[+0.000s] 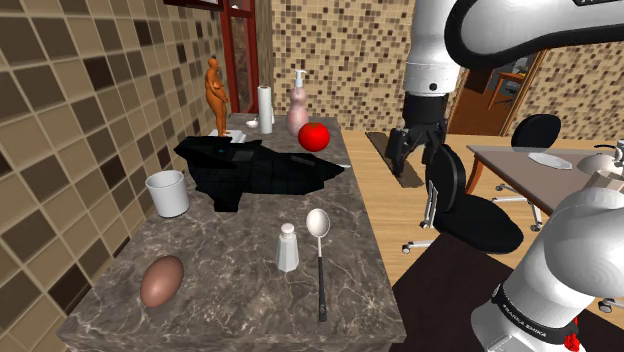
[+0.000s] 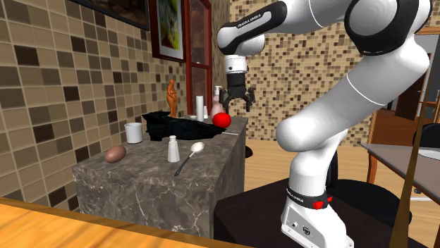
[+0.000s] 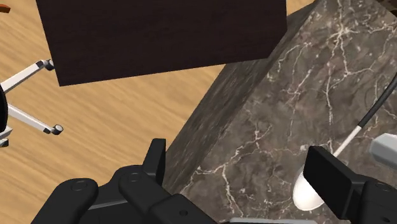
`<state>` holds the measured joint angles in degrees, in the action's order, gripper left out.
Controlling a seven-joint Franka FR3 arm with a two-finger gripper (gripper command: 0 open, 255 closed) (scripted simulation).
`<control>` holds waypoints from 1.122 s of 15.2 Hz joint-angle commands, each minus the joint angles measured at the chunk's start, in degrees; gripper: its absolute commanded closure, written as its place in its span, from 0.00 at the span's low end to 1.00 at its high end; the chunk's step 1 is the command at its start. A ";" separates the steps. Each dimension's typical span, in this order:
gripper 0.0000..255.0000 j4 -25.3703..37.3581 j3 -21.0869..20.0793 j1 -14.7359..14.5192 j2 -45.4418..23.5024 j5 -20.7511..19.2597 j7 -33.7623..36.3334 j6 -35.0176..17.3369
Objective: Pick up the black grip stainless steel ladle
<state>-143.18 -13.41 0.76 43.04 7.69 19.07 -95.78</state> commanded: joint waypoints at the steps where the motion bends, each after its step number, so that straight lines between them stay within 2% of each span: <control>1: 0.00 -0.96 -3.57 -0.16 -1.20 2.11 5.66 -2.68; 6: 0.00 -1.29 -12.25 0.46 -6.67 5.75 18.61 -9.67; 10: 0.00 0.42 -19.48 2.25 -13.51 6.62 29.43 -15.63; 14: 0.00 3.77 -26.98 5.50 -22.45 4.34 41.41 -21.46; 17: 0.00 7.27 -32.60 8.68 -30.81 -0.59 51.97 -25.34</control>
<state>-136.42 -44.18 8.64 14.61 8.54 67.10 -119.57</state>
